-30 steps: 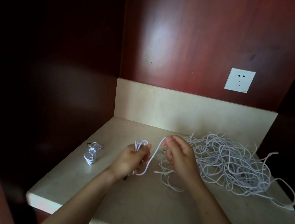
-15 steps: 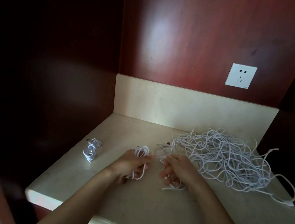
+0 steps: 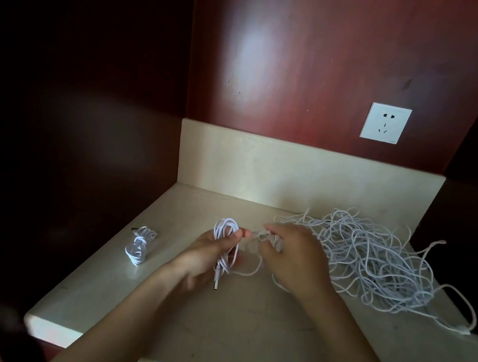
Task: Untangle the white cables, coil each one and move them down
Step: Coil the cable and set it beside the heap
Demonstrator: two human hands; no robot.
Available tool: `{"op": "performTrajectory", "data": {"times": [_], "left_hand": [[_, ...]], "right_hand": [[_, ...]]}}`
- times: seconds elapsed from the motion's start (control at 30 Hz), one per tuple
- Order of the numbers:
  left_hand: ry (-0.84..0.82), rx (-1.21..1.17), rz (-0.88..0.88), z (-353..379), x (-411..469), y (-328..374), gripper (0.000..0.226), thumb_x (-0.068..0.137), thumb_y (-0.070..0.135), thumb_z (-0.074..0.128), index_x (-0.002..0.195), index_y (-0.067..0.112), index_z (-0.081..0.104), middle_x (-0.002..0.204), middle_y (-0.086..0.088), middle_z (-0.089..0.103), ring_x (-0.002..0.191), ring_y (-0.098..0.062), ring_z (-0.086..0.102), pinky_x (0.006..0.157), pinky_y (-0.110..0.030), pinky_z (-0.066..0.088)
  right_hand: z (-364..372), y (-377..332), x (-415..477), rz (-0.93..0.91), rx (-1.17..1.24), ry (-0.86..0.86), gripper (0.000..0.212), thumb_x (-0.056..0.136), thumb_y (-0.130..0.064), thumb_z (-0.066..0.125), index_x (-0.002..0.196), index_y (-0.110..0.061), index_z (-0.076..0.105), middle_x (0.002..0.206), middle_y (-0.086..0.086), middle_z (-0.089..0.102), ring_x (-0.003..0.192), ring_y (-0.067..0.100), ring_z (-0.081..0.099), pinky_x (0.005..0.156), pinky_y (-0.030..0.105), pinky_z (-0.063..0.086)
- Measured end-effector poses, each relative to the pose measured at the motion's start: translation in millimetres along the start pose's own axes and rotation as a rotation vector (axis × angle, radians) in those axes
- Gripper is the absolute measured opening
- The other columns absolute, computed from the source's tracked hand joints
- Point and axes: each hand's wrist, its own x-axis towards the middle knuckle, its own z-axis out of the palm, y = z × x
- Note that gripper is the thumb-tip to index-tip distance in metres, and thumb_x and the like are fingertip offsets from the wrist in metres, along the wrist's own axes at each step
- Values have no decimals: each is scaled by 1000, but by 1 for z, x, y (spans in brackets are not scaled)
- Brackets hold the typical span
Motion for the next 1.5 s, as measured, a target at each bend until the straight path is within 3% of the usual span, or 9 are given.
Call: {"op": "performTrajectory", "data": {"times": [0.13, 0.33, 0.5, 0.6, 0.87, 0.97, 1.17, 1.3, 1.5], "left_hand": [[62, 284, 110, -3, 3, 2, 24, 98, 24, 55, 84, 24, 74, 64, 7, 64, 62, -6, 59, 65, -16, 49], [147, 346, 207, -2, 12, -4, 44, 96, -1, 53, 57, 17, 62, 51, 7, 59, 48, -2, 56, 52, -13, 46], [43, 463, 238, -9, 12, -4, 21, 100, 13, 50, 82, 12, 60, 71, 9, 63, 62, 4, 60, 63, -12, 48], [126, 766, 293, -16, 23, -14, 25, 102, 24, 47, 108, 7, 64, 99, -6, 70, 94, -20, 66, 86, -35, 52], [226, 882, 434, -23, 29, -19, 35, 92, 51, 40, 88, 22, 58, 83, 4, 66, 83, -17, 64, 77, -39, 52], [133, 685, 388, -23, 28, -19, 35, 95, 48, 48, 96, 18, 66, 88, 8, 69, 85, -7, 65, 82, -32, 52], [-198, 415, 168, -24, 13, -9, 10, 89, 21, 59, 94, 14, 56, 54, 8, 44, 42, -5, 35, 39, -18, 30], [-223, 508, 213, -23, 12, -9, 39, 84, -18, 57, 107, 12, 58, 74, 19, 66, 66, 8, 59, 60, -9, 44], [-107, 569, 194, -28, 15, -15, 77, 78, -6, 70, 144, 19, 39, 114, 11, 65, 105, 4, 62, 87, -15, 48]], "right_hand": [[11, -14, 2, -87, 177, 134, 41, 80, -39, 43, 100, -24, 75, 94, -6, 74, 92, 22, 64, 79, 35, 51], [31, -14, 11, -41, 403, 44, 15, 83, -23, 68, 94, -28, 76, 92, -19, 72, 88, -2, 65, 82, 26, 52], [41, -12, 15, 77, 626, 128, 6, 81, -26, 69, 77, -23, 73, 78, -10, 71, 77, 5, 65, 73, 25, 50], [35, -16, 16, 134, 781, -6, 28, 74, -42, 72, 70, -14, 72, 68, -2, 67, 66, 6, 59, 64, 21, 45], [33, -18, 29, 435, 1282, -368, 9, 97, -5, 54, 91, -2, 60, 63, 10, 61, 49, 15, 56, 46, 24, 51], [43, -9, 30, 259, 1031, -287, 12, 96, -7, 56, 87, -10, 62, 58, 0, 51, 44, 3, 41, 42, 16, 33], [50, -4, 32, 11, 826, -142, 17, 80, -9, 73, 96, -17, 70, 76, -4, 66, 68, 0, 60, 64, 14, 47], [58, -3, 29, 24, 701, -304, 37, 81, -2, 70, 115, -18, 68, 65, -35, 58, 64, -12, 56, 67, 7, 39], [61, -3, 26, 61, 690, -254, 25, 71, -20, 71, 94, -28, 65, 82, -24, 65, 76, -4, 61, 71, 21, 47]]}}
